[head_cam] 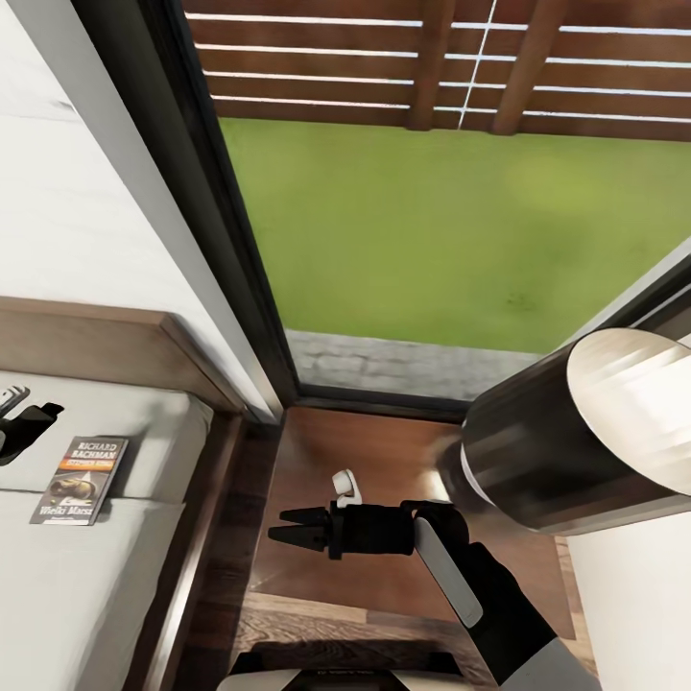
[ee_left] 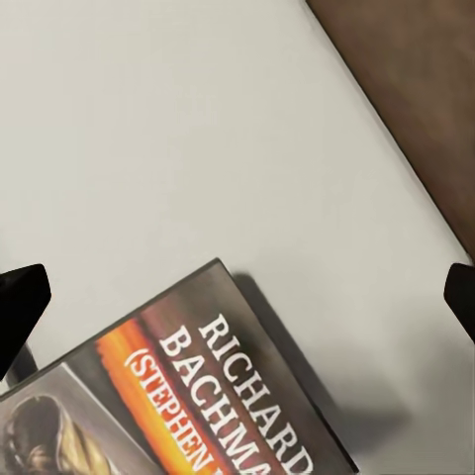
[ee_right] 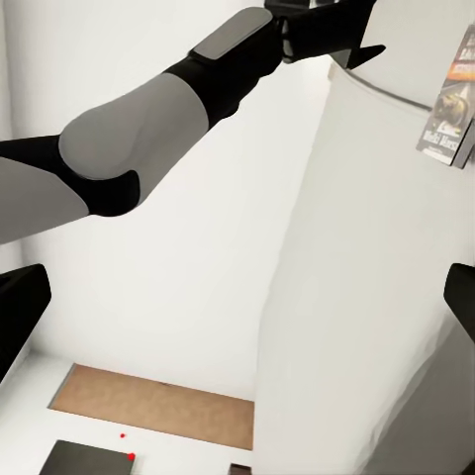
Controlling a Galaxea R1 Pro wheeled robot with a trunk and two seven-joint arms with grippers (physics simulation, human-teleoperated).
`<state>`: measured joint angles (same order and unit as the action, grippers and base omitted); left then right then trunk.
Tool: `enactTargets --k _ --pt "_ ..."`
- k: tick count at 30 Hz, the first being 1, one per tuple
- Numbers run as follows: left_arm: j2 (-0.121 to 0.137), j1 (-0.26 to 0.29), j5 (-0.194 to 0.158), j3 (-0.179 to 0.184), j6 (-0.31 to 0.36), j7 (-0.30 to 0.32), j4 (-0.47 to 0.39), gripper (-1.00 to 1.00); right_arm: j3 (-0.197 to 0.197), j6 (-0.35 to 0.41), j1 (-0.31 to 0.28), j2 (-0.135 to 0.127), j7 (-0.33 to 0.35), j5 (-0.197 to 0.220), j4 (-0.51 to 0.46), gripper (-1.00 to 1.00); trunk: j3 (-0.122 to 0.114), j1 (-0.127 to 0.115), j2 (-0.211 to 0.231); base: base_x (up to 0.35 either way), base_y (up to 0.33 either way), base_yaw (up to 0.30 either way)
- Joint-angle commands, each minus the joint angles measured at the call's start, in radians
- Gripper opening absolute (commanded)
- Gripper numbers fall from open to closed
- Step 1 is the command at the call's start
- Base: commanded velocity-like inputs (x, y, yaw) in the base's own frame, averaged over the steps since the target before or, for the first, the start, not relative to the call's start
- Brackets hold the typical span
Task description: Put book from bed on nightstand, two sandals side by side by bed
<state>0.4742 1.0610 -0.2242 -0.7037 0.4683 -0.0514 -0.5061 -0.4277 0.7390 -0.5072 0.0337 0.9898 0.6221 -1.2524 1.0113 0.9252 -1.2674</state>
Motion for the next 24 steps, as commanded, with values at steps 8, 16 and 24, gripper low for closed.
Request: enactTargets --k 8,16,24 --pt "0.000 0.000 -0.010 -0.002 0.006 -0.005 -0.002 1.00 0.000 0.006 -0.001 0.000 0.000 0.005 0.001 1.00 0.026 0.031 -0.057 0.000 0.000 0.000" --pt "0.001 0.000 -0.010 -0.002 0.006 -0.005 -0.002 1.00 0.000 0.006 -0.001 0.000 0.000 0.005 0.001 1.00 0.029 0.035 -0.064 0.000 0.000 0.000" --pt "0.000 0.000 -0.010 -0.002 0.006 -0.005 -0.002 1.00 0.000 0.006 -0.001 0.000 0.000 0.005 0.001 1.00 0.048 0.058 -0.106 0.000 0.000 0.000"
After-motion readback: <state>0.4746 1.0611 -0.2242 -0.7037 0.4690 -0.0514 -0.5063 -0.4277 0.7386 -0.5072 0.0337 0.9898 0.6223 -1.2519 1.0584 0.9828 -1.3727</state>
